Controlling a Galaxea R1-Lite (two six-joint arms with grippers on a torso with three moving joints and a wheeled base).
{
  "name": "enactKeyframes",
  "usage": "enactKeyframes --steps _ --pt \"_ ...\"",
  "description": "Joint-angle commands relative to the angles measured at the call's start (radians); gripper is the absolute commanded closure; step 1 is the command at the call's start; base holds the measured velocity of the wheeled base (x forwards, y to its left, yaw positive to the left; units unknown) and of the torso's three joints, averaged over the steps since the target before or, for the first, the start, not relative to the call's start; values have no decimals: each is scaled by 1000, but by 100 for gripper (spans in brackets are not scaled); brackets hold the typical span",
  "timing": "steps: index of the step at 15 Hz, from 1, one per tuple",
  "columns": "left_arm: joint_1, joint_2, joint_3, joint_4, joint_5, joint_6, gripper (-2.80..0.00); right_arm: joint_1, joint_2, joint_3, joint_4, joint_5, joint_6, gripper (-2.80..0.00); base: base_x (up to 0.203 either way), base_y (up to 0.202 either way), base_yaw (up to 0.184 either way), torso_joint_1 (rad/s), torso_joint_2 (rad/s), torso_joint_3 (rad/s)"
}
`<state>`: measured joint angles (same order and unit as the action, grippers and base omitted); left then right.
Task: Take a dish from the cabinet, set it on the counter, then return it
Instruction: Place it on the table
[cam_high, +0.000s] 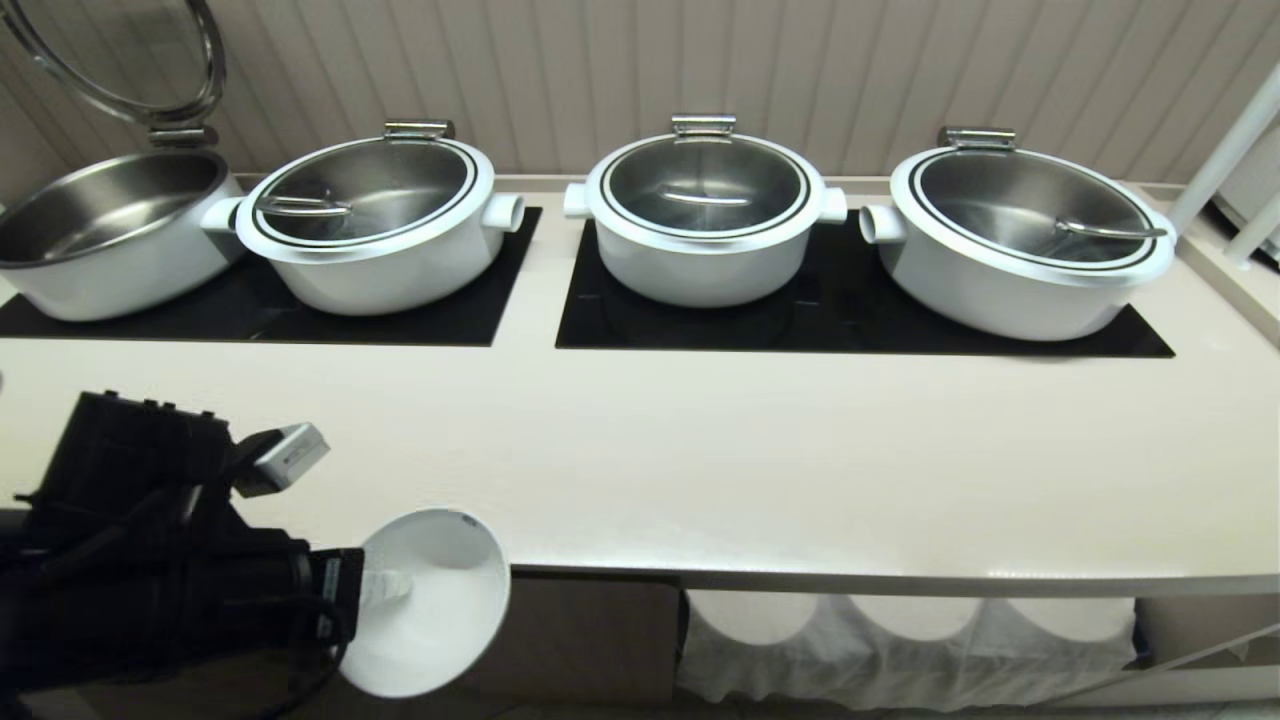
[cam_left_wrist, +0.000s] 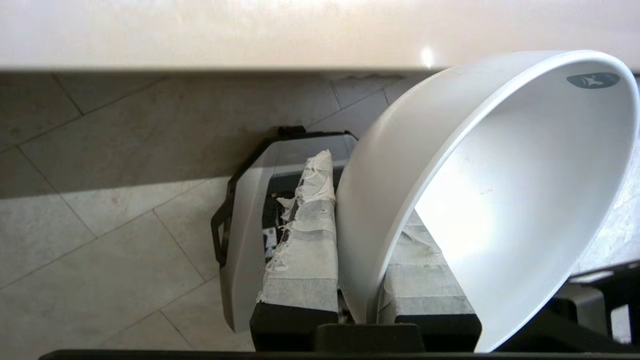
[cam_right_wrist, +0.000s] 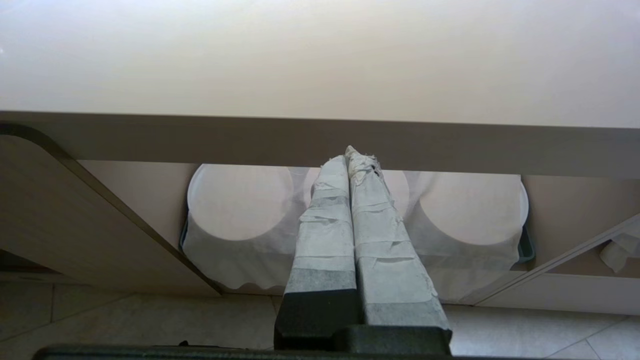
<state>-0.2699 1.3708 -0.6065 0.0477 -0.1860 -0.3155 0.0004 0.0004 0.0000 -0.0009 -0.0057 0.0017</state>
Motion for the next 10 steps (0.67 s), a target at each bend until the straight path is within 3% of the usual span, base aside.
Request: enactKeyframes --steps 1,6,10 --pt "14 104 -14 -100 0 -4 0 1 0 0 -1 0 0 0 0 0 0 0 0 0" --pt "51 241 -59 -269 -4 -46 0 0 0 0 0 0 0 0 0 0 0 0 0 0" --pt "54 296 -153 -280 -1 -125 0 1 0 0 0 0 0 0 0 0 0 0 0 0"
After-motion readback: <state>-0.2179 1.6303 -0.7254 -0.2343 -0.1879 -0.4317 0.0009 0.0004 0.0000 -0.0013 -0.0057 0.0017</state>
